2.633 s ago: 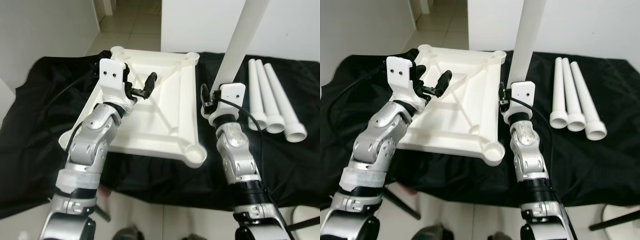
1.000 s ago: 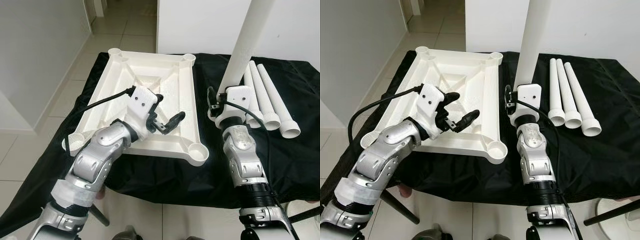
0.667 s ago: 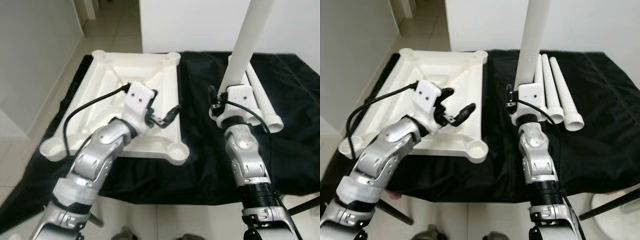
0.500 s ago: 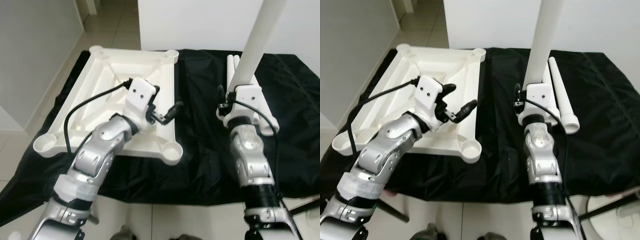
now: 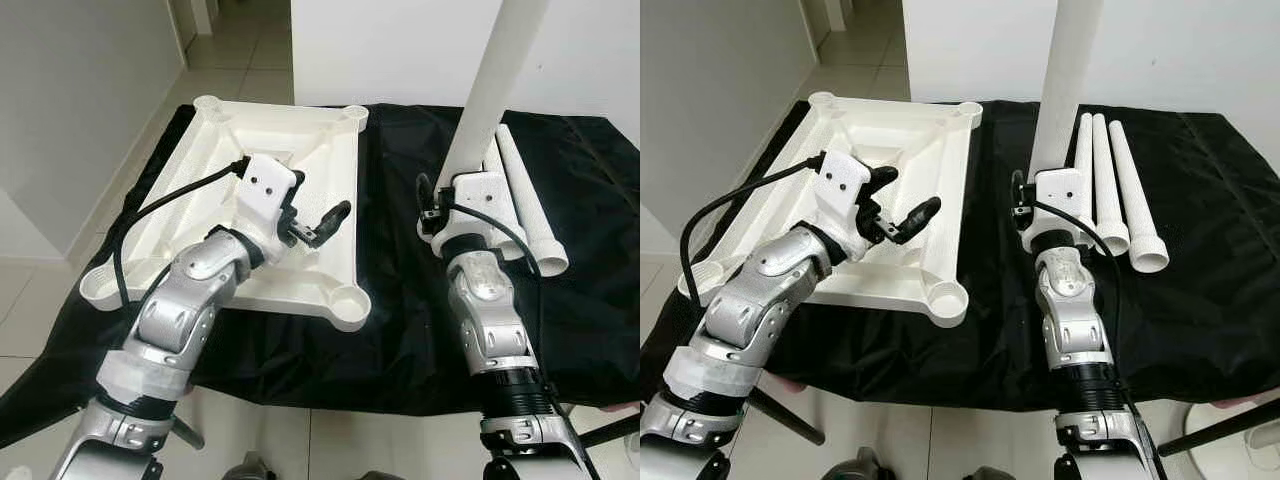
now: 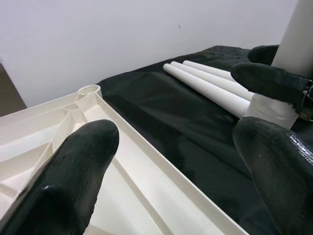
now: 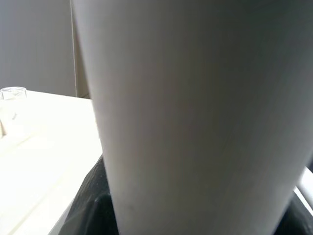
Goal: Building children table
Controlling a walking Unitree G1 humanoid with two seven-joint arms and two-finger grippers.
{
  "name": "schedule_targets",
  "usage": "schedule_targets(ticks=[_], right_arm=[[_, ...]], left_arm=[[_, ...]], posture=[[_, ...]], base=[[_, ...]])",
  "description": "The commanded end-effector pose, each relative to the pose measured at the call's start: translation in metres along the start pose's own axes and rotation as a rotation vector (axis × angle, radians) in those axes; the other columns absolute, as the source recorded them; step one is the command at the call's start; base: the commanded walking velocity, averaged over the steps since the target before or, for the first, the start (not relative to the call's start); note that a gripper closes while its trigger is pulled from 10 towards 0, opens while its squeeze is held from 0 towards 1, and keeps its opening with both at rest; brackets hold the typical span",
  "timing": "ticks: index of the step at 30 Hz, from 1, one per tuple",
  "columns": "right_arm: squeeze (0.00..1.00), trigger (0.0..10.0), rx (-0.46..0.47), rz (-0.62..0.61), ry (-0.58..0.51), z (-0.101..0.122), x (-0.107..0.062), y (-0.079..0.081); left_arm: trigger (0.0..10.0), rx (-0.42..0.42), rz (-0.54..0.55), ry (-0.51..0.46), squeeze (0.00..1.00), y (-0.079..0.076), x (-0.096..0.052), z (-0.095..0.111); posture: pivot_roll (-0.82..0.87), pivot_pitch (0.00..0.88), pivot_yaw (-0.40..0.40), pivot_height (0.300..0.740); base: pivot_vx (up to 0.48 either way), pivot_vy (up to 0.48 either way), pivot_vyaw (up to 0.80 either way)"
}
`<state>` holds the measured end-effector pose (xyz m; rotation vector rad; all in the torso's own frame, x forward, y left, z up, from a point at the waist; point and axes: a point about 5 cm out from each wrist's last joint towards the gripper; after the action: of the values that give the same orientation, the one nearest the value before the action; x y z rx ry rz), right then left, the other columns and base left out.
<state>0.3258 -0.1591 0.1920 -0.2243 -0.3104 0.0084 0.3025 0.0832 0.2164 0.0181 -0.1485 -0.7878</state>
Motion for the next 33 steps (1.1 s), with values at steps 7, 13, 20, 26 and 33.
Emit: schedule_targets(ticks=[7, 13, 20, 26, 33], right_arm=[[0.00, 10.0, 0.000, 0.002, -0.017, 0.005, 0.000, 0.001], [0.00, 10.0, 0.001, 0.001, -0.016, 0.005, 0.000, 0.001], [0.00, 10.0, 0.003, 0.000, -0.015, 0.005, 0.000, 0.001], [0.00, 10.0, 0.003, 0.002, -0.019, 0.006, 0.001, 0.002], [0.00, 10.0, 0.006, 0.007, -0.021, 0.006, 0.002, 0.004]], left_arm=[[10.0, 0.029, 0.004, -0.018, 0.00, 0.001, -0.002, 0.001], [10.0, 0.031, 0.014, -0.010, 0.00, 0.001, -0.001, -0.001], [10.0, 0.018, 0.096, -0.042, 0.00, 0.007, 0.002, 0.003], [10.0, 0.019, 0.111, -0.064, 0.00, 0.010, 0.002, 0.005], [10.0, -0.045, 0.125, -0.059, 0.00, 0.015, 0.002, 0.003]], posture=[[0.03, 0.002, 0.022, 0.740], [0.03, 0.002, 0.023, 0.740], [0.03, 0.000, 0.024, 0.740], [0.03, 0.000, 0.024, 0.740], [0.04, 0.000, 0.017, 0.740]], base=[[0.000, -0.206, 0.00], [0.000, -0.480, 0.00], [0.000, 0.000, 0.00], [0.000, 0.000, 0.00], [0.000, 0.000, 0.00]])
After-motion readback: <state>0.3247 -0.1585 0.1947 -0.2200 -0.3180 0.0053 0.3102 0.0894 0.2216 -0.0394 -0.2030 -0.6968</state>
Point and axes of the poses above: a point about 5 cm out from each wrist's last joint towards the gripper, its own x axis pointing out of the wrist towards the gripper, its own z axis along the axis of the wrist's last joint, y = z × x, and after that the axes turned 5 degrees about -x, right-handed
